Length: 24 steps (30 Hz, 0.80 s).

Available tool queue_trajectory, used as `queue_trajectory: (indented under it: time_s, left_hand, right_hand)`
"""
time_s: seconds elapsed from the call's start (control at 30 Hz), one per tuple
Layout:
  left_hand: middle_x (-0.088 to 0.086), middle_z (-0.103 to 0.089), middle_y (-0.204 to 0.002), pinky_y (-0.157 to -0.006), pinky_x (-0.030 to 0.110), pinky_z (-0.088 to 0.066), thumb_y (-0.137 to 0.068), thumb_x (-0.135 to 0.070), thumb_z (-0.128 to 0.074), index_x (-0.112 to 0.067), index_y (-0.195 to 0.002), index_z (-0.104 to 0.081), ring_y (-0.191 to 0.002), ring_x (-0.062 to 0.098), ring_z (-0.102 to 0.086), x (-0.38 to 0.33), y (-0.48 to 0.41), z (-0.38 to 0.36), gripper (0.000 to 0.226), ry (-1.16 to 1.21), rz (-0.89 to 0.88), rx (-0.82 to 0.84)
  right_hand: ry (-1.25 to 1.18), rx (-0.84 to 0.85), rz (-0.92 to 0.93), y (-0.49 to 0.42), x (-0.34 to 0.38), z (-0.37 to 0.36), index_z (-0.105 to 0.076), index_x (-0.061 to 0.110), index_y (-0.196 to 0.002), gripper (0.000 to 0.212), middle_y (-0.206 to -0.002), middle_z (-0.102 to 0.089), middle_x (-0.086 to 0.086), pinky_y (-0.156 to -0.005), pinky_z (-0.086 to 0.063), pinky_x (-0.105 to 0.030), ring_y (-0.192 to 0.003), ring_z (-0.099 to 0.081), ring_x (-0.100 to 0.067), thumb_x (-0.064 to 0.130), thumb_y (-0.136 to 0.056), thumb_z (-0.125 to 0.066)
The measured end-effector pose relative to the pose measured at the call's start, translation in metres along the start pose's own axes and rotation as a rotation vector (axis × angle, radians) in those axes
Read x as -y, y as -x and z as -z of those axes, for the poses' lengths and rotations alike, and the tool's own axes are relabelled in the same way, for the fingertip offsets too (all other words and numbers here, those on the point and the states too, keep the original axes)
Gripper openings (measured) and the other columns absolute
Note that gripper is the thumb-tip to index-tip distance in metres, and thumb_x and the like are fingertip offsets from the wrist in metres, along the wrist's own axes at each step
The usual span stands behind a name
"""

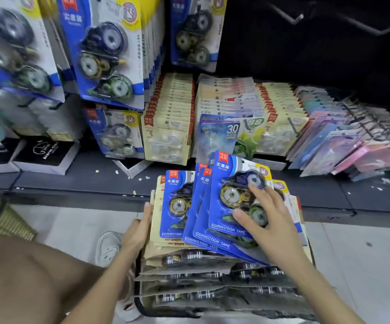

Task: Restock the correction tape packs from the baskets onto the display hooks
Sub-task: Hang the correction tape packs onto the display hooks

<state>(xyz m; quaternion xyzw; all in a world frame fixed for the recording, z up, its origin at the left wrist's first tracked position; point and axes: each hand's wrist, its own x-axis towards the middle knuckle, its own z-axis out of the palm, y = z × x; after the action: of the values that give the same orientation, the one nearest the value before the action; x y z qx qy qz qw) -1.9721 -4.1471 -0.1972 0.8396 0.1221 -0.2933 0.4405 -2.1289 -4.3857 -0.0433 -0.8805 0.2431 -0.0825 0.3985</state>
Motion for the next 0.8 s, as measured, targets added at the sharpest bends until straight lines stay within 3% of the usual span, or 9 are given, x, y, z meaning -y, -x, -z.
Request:
queue_trajectory:
  time_s: [0.13, 0.2, 0.27, 0.4, 0.47, 0.57, 0.63, 0.73, 0.8]
  left_hand:
    - [0.02, -0.062, -0.126, -0.105, 0.043, -0.04, -0.08, -0.088, -0.016, -0.006, -0.123, -0.062, -0.118, 0.036, -0.056, -0.026, 0.012, 0.025, 0.104, -0.175, -0.047, -0.116]
    - [0.026, -0.056, -0.129, -0.102, 0.043, -0.035, -0.095, -0.067, -0.032, 0.0, -0.13, -0.054, -0.122, 0.04, -0.049, -0.054, 0.026, 0.033, 0.079, -0.286, -0.21, -0.341]
    - [0.02, -0.063, -0.114, -0.095, 0.043, -0.039, -0.095, -0.063, -0.04, -0.005, -0.123, -0.061, -0.111, 0.037, -0.054, -0.085, 0.051, 0.034, 0.067, -0.227, -0.471, -0.462]
    - [0.0, -0.058, -0.084, -0.073, 0.031, -0.036, -0.077, -0.075, -0.033, -0.02, -0.103, -0.071, -0.083, 0.018, -0.054, -0.137, 0.107, 0.014, 0.072, -0.221, -0.767, -0.253]
    - [-0.001, -0.053, -0.08, -0.069, 0.03, -0.034, -0.081, -0.077, -0.048, -0.017, -0.1, -0.071, -0.079, 0.018, -0.053, -0.151, 0.116, 0.003, 0.067, -0.285, -0.785, -0.127]
    - [0.003, -0.061, -0.086, -0.064, 0.026, -0.037, -0.081, -0.059, -0.065, -0.01, -0.097, -0.065, -0.081, 0.021, -0.058, -0.166, 0.118, -0.008, 0.051, -0.204, -0.725, -0.004]
    - [-0.004, -0.064, -0.098, -0.072, 0.025, -0.041, -0.08, -0.044, -0.076, -0.016, -0.108, -0.058, -0.093, 0.015, -0.061, -0.174, 0.114, -0.01, 0.044, -0.038, -0.698, 0.012]
    - [-0.002, -0.069, -0.11, -0.094, 0.041, -0.05, -0.07, -0.044, -0.086, -0.017, -0.119, -0.054, -0.104, 0.021, -0.066, -0.191, 0.113, -0.003, 0.064, 0.272, -0.62, 0.12]
    - [0.001, -0.069, -0.113, -0.096, 0.05, -0.052, -0.071, -0.033, -0.087, -0.021, -0.118, -0.055, -0.106, 0.025, -0.068, -0.198, 0.115, 0.002, 0.057, 0.419, -0.639, 0.145]
  right_hand:
    - [0.009, -0.041, 0.015, 0.0, 0.008, -0.007, -0.041, 0.048, -0.142, 0.09, -0.16, -0.022, 0.01, -0.118, -0.027, -0.042, -0.147, -0.021, -0.014, 0.085, -0.06, -0.046]
    - [-0.001, -0.094, 0.011, 0.003, 0.009, -0.007, -0.048, 0.043, -0.139, 0.088, -0.158, -0.028, 0.009, -0.116, -0.03, -0.04, -0.144, -0.027, -0.013, 0.083, -0.061, -0.053]
    - [-0.04, -0.181, 0.037, 0.005, 0.01, -0.008, -0.057, 0.043, -0.127, 0.078, -0.149, -0.04, 0.01, -0.108, -0.037, -0.036, -0.136, -0.038, -0.01, 0.083, -0.06, -0.062]
    - [-0.209, -0.222, 0.096, -0.003, 0.008, -0.003, -0.058, 0.05, -0.111, 0.061, -0.126, -0.049, 0.016, -0.097, -0.04, -0.021, -0.12, -0.049, -0.003, 0.062, -0.054, -0.078]
    - [-0.252, -0.189, 0.125, -0.01, 0.009, 0.002, -0.06, 0.048, -0.111, 0.063, -0.121, -0.048, 0.018, -0.092, -0.036, -0.007, -0.117, -0.049, 0.003, 0.039, -0.058, -0.092]
    - [-0.299, -0.166, 0.184, -0.026, 0.017, 0.009, -0.059, 0.047, -0.11, 0.062, -0.118, -0.047, 0.019, -0.09, -0.032, -0.001, -0.112, -0.046, 0.012, 0.017, -0.065, -0.09]
    - [-0.317, -0.158, 0.263, -0.038, 0.026, 0.015, -0.059, 0.042, -0.112, 0.059, -0.118, -0.046, 0.014, -0.092, -0.031, -0.001, -0.11, -0.045, 0.014, 0.013, -0.069, -0.088]
    - [-0.367, -0.042, 0.3, -0.051, 0.041, 0.031, -0.053, 0.045, -0.119, 0.057, -0.126, -0.045, 0.011, -0.094, -0.034, -0.004, -0.113, -0.044, 0.014, 0.013, -0.08, -0.08]
    - [-0.376, 0.017, 0.27, -0.055, 0.043, 0.042, -0.046, 0.052, -0.123, 0.055, -0.135, -0.042, 0.012, -0.097, -0.044, -0.017, -0.121, -0.047, 0.002, 0.021, -0.087, -0.074]
